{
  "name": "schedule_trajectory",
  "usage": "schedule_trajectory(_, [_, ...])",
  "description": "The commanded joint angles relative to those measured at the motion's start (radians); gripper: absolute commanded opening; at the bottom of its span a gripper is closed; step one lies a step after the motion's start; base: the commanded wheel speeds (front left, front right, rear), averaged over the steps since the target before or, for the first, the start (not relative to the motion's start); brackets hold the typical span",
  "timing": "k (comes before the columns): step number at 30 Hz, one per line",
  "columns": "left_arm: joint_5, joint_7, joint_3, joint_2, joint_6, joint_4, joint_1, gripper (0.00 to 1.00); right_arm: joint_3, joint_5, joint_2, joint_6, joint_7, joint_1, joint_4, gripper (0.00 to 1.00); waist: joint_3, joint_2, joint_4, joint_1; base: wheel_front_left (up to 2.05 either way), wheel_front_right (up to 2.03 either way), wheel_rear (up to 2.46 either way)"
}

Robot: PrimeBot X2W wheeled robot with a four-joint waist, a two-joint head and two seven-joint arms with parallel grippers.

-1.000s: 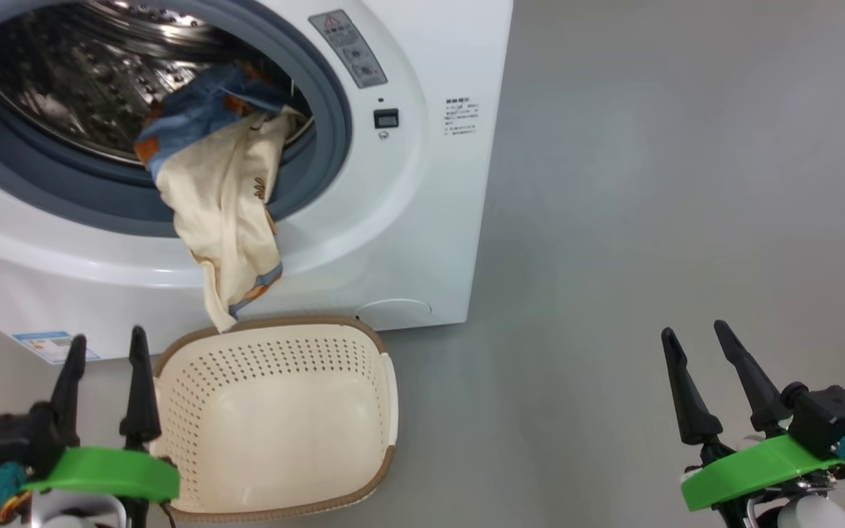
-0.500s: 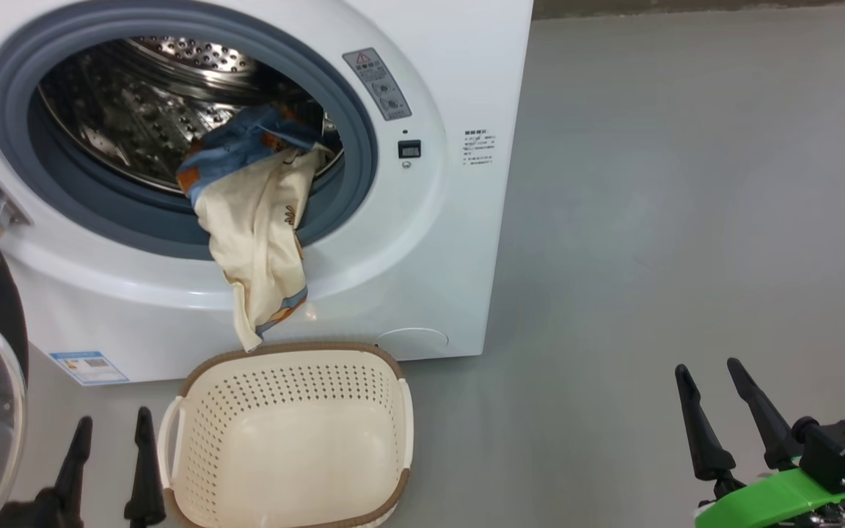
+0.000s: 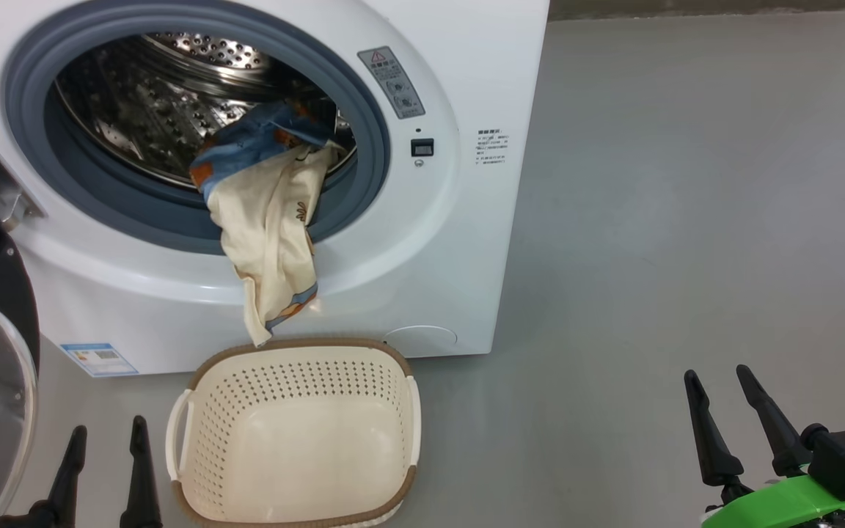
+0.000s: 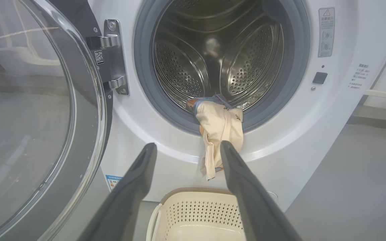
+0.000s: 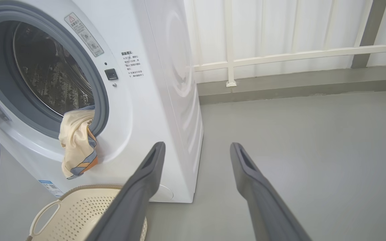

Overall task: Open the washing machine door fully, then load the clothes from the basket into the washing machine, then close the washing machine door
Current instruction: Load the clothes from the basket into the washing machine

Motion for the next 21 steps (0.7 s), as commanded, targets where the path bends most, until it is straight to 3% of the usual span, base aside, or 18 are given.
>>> schedule_trajectory(1, [0.004, -0.005, 0.033, 0.013, 0.000, -0.032, -0.014, 1.00, 0.023, 0.001, -0.017, 0.004, -0.008, -0.020, -0.026, 1.00, 0.003, 0.0000, 0.000, 0.0000, 0.00, 0.00, 0.00])
schedule_trajectory(11, [-0.026, -0.005, 0.010, 0.018, 0.000, 0.000, -0.051, 1.00, 0.029, -0.004, -0.005, 0.004, -0.008, -0.037, -0.032, 1.00, 0.043, 0.0000, -0.009, 0.0000, 0.00, 0.00, 0.00])
schedule_trajectory(21, [-0.064, -0.005, -0.029, 0.058, 0.000, 0.095, -0.185, 1.00, 0.050, -0.016, 0.015, 0.004, -0.008, -0.090, -0.038, 1.00, 0.167, 0.0000, -0.041, 0.0000, 0.00, 0.00, 0.00])
